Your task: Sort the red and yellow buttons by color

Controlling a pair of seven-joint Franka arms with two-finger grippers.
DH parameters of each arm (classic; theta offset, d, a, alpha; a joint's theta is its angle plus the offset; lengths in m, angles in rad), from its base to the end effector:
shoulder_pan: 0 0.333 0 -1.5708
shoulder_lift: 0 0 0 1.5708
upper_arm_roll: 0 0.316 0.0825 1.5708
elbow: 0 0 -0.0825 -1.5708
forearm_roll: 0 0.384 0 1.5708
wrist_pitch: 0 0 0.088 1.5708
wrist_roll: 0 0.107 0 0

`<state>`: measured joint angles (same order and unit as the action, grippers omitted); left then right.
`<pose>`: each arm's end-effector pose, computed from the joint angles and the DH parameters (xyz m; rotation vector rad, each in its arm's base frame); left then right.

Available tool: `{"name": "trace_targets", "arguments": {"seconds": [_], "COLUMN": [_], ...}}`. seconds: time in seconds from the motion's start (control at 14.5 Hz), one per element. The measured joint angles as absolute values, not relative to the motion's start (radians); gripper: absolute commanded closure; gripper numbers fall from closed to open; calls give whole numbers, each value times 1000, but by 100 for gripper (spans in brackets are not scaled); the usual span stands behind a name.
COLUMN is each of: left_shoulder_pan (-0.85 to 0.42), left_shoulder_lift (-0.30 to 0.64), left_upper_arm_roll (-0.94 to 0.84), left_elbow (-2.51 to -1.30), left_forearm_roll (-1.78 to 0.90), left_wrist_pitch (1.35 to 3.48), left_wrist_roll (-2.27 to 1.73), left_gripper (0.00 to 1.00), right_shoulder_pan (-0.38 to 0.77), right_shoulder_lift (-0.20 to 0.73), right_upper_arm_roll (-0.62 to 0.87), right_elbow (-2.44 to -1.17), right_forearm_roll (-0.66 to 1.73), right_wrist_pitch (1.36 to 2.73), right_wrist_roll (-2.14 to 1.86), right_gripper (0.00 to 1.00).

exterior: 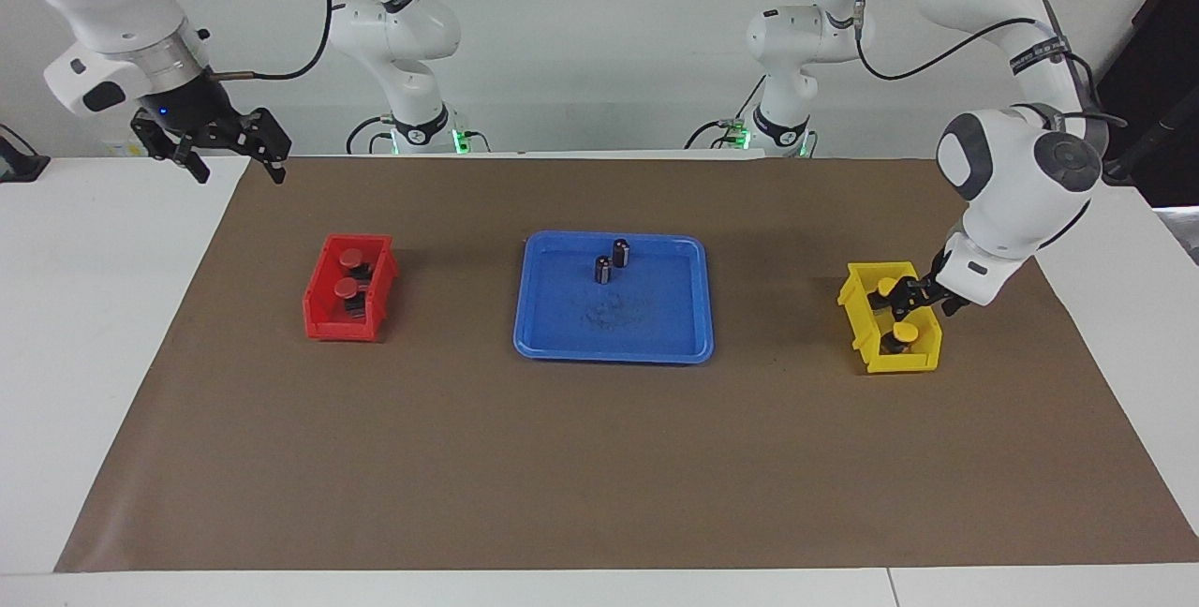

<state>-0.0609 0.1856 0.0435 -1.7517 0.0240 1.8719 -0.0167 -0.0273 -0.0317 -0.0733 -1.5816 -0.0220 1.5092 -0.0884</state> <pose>0.6082 -0.0102 0.4554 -3.1081 0.0141 0.1006 0.5352 -0.0572 0.6314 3.1251 -0.0203 -0.0664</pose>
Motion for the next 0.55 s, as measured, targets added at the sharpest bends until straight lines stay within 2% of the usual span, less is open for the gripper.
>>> {"name": "trace_targets", "arguments": {"seconds": [0.21, 0.55], "left_shoulder_pan": [-62, -69], "left_shoulder_lift": [156, 37], "left_upper_arm_roll": [30, -4], "left_elbow": [-1638, -1617], "left_forearm_roll": [24, 24], "left_wrist_pitch": [1702, 1555], "left_wrist_roll": [-16, -11], "left_gripper": [0, 0], "right_shoulder_pan": [-18, -5], "right_shoulder_lift": [-32, -32], "right_upper_arm_roll": [-72, -71], "right_elbow": [-1586, -1590], "right_forearm_roll": [-22, -21], "right_wrist_pitch": [1506, 1479], "right_wrist_roll": [-88, -81], "right_gripper": [0, 0]}}
